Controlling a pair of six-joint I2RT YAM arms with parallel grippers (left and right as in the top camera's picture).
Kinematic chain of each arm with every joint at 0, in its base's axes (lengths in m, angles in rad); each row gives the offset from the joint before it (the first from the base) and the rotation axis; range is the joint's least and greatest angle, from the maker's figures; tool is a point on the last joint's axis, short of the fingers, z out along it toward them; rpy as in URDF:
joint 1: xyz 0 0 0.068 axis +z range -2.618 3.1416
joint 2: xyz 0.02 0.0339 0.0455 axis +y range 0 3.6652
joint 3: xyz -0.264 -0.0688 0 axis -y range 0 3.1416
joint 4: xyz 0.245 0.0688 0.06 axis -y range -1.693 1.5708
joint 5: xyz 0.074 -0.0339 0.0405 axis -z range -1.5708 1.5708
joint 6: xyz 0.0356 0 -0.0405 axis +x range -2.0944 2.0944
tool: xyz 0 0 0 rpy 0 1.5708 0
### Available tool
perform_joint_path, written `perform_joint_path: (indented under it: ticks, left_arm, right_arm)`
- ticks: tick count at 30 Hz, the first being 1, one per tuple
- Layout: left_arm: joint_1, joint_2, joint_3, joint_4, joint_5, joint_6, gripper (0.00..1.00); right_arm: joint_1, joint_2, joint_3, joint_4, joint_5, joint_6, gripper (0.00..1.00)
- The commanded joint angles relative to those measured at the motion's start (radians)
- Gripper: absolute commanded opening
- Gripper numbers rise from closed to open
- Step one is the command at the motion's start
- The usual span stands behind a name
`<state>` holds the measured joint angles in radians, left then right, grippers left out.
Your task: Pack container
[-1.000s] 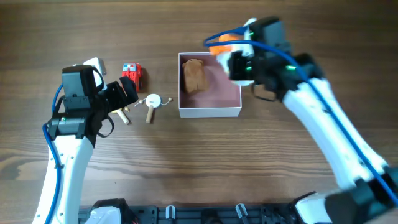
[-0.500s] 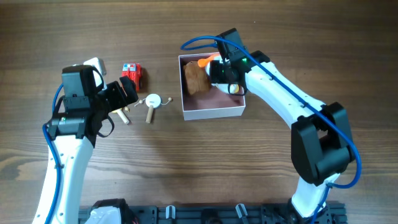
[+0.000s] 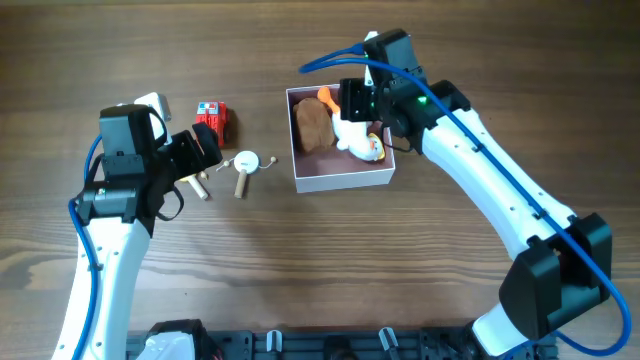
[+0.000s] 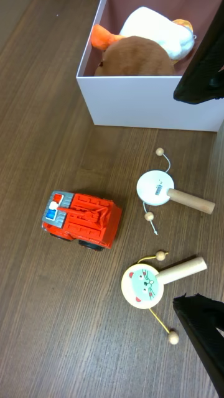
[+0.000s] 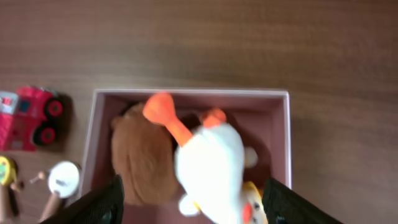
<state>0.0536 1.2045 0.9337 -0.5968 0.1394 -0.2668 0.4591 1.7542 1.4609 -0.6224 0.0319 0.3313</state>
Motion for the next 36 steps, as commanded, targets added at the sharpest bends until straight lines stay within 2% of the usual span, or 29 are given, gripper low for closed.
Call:
perform_joint_path:
  ticks: [1,4,8,11,14,18,22,25,29,36]
  left_arm:
    - [0.005,0.000,0.019,0.001,-0.003,0.021,1.00]
    - [0.006,0.000,0.019,0.001,-0.003,0.021,1.00]
    - [0.006,0.000,0.019,0.001,-0.003,0.021,1.00]
    - [0.005,0.000,0.019,0.038,0.006,0.005,1.00]
    - [0.005,0.000,0.019,0.036,0.063,-0.107,1.00]
    - [0.006,0.005,0.019,0.105,0.060,-0.142,1.00]
    - [0.005,0.060,0.051,0.148,0.019,-0.129,1.00]
    - [0.005,0.193,0.163,0.038,-0.036,-0.075,0.99]
    - [0.003,0.347,0.278,-0.038,-0.090,-0.073,1.00]
    - [0.003,0.532,0.354,0.028,-0.089,0.002,0.99]
  right_arm:
    - [-0.015,-0.027,0.007,-0.047,0.117,-0.016,0.73]
    - [-0.055,-0.094,0.007,-0.076,0.192,-0.014,0.81]
    - [-0.185,-0.213,0.007,-0.114,0.201,-0.011,0.90]
    - [-0.331,-0.278,0.007,-0.151,0.087,-0.002,0.95]
    - [-0.520,-0.282,0.006,-0.224,-0.101,0.010,0.96]
    - [-0.636,-0.231,0.004,-0.289,-0.193,0.013,1.00]
    - [-0.673,-0.163,0.004,-0.321,-0.217,0.013,0.99]
    - [-0.673,-0.111,0.004,-0.334,-0.217,0.013,1.00]
    - [-0.673,-0.078,0.004,-0.340,-0.217,0.020,1.00]
    - [-0.673,-0.065,0.003,-0.344,-0.217,0.020,0.99]
